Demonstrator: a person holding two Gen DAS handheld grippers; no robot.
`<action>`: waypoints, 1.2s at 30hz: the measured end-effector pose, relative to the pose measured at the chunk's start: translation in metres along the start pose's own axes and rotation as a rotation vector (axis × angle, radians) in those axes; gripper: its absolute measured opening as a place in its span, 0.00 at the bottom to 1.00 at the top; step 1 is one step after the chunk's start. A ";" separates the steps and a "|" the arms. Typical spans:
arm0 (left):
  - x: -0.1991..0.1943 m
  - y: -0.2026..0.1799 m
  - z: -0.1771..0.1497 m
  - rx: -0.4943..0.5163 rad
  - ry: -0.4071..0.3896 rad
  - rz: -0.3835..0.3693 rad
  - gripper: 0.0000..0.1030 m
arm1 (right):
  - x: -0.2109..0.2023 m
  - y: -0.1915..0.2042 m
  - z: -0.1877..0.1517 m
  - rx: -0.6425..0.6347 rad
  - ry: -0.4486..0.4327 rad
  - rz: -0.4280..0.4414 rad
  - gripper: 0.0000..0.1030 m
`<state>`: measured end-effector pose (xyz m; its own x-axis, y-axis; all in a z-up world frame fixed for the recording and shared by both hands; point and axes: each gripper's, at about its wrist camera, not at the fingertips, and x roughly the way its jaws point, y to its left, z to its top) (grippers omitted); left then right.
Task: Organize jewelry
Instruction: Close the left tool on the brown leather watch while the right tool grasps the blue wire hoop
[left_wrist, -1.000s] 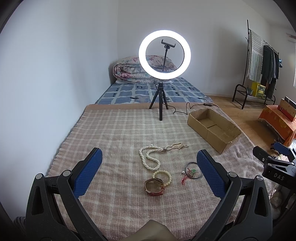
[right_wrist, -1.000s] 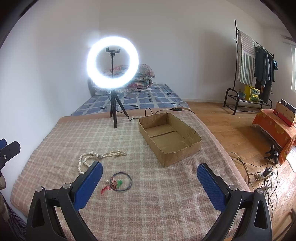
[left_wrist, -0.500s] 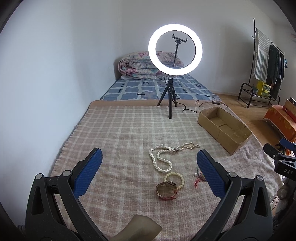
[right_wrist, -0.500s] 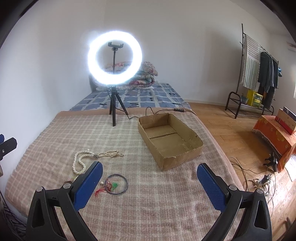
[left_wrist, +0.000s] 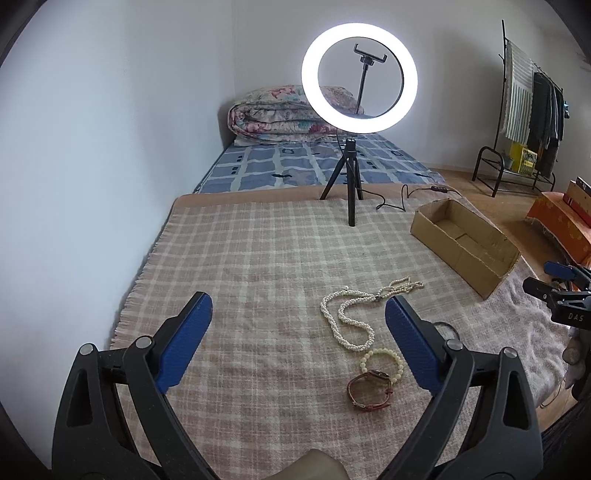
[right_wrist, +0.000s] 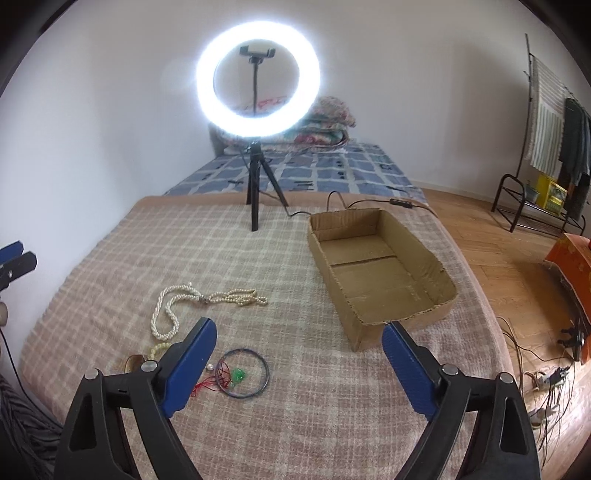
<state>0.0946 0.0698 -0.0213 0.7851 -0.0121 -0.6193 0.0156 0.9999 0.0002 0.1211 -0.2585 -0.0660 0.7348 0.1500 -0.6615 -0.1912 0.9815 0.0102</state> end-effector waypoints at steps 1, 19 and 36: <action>0.004 0.002 0.001 -0.002 0.008 -0.007 0.86 | 0.006 0.000 0.001 0.000 0.015 0.010 0.86; 0.095 -0.004 -0.055 -0.026 0.402 -0.244 0.50 | 0.097 -0.005 -0.027 0.007 0.303 0.115 0.51; 0.134 -0.017 -0.080 -0.058 0.555 -0.285 0.45 | 0.148 -0.001 -0.050 0.024 0.445 0.155 0.31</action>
<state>0.1497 0.0515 -0.1674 0.3164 -0.2873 -0.9041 0.1314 0.9571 -0.2581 0.1971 -0.2430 -0.2015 0.3477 0.2345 -0.9078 -0.2577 0.9548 0.1479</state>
